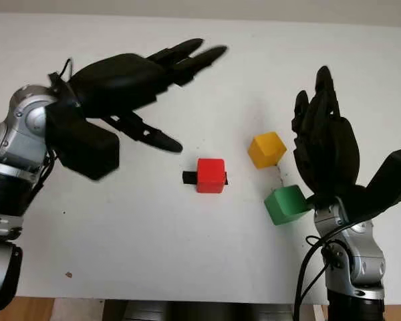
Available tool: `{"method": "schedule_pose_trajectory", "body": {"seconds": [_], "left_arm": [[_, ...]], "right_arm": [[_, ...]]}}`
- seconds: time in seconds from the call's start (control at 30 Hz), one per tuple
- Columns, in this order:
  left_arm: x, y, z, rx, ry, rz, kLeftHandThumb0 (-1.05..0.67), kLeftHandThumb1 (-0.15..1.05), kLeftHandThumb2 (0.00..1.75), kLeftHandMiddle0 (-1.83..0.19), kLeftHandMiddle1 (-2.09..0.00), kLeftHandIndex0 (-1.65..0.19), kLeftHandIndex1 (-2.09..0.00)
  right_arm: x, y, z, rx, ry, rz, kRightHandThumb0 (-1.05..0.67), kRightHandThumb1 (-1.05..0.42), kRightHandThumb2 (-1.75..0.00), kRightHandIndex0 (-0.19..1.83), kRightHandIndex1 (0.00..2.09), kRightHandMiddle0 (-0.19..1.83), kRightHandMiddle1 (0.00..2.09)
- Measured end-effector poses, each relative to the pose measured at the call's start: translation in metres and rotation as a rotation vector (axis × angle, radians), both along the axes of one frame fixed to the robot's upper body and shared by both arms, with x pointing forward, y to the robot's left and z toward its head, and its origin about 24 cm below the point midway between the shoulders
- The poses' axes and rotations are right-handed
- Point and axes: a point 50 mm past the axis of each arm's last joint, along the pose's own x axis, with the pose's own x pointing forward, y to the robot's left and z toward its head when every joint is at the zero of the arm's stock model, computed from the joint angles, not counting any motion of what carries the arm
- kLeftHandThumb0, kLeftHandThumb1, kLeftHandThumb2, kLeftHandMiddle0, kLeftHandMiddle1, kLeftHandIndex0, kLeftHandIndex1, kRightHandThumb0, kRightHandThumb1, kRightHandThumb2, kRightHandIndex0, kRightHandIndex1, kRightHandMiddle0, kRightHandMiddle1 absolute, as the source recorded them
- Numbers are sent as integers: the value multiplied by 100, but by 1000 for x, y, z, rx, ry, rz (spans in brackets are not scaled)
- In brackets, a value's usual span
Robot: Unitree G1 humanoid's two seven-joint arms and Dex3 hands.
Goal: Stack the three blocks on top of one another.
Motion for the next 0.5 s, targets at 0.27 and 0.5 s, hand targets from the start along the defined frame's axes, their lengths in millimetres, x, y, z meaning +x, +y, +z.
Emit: {"method": "schedule_pose_trajectory", "body": {"seconds": [0.27, 0.5], "left_arm": [[0, 18, -51, -482, 165, 39, -90, 105, 66, 19, 0, 19, 0], [-9, 30, -81, -751, 266, 84, -87, 105, 66, 19, 0, 19, 0]], "right_arm": [[0, -1, 0, -1, -1, -3, -70, -105, -71, -19, 0, -19, 0], [0, -4, 1, 0, -3, -9, -70, -105, -71, -19, 0, -19, 0]]}}
